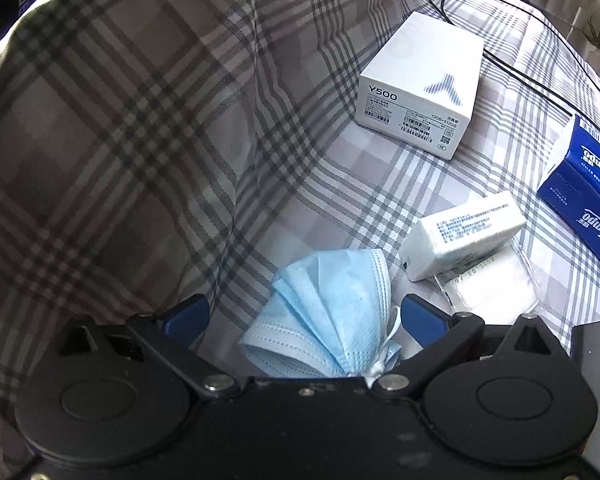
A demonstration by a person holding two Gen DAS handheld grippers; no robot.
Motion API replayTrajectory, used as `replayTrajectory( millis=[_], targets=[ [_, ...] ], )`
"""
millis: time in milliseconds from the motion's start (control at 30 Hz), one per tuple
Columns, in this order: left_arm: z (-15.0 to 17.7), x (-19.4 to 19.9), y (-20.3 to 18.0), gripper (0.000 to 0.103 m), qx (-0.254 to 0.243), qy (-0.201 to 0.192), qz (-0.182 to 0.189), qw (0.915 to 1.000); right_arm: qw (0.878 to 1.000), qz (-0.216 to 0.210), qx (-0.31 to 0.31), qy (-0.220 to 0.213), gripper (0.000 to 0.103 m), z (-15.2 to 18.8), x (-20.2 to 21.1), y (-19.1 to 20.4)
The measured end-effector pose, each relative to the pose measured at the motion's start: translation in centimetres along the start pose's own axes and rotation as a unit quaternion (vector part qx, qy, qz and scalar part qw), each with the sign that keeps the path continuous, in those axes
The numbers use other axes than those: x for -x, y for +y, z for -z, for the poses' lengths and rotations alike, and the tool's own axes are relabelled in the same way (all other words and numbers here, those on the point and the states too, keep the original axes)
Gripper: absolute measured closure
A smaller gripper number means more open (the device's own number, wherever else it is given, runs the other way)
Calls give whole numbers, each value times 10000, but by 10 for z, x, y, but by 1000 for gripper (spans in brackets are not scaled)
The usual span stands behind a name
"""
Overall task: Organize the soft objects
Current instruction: 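Grasp the blue face mask with the left tool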
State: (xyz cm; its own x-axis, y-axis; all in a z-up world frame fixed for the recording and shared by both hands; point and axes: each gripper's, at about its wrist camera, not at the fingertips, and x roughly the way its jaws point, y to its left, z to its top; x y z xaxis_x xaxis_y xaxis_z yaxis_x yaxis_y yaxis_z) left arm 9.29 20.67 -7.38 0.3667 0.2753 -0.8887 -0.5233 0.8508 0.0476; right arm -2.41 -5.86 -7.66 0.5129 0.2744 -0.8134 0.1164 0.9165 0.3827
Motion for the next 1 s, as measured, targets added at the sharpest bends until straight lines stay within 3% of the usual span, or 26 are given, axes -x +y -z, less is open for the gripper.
replayTrajectory(
  millis=[200,367,433,600,1000],
  targets=[
    [-4,-16,-6,2,-63,137,-70,9999,10000,32,45,31,52,1,-2,1],
    [0,-24,4,27,113,404,130,9990,10000,91,34,13,52,1,-1,0],
    [2,-24,7,30,192,476,189,9985,9999,101,62,-4,52,1,0,0],
    [7,-5,7,33,97,342,255,9990,9998,106,125,-111,52,-1,8,2],
    [21,64,-24,47,-440,13,908,9949,9984,-17,-75,-566,52,-22,47,-11]
  ],
)
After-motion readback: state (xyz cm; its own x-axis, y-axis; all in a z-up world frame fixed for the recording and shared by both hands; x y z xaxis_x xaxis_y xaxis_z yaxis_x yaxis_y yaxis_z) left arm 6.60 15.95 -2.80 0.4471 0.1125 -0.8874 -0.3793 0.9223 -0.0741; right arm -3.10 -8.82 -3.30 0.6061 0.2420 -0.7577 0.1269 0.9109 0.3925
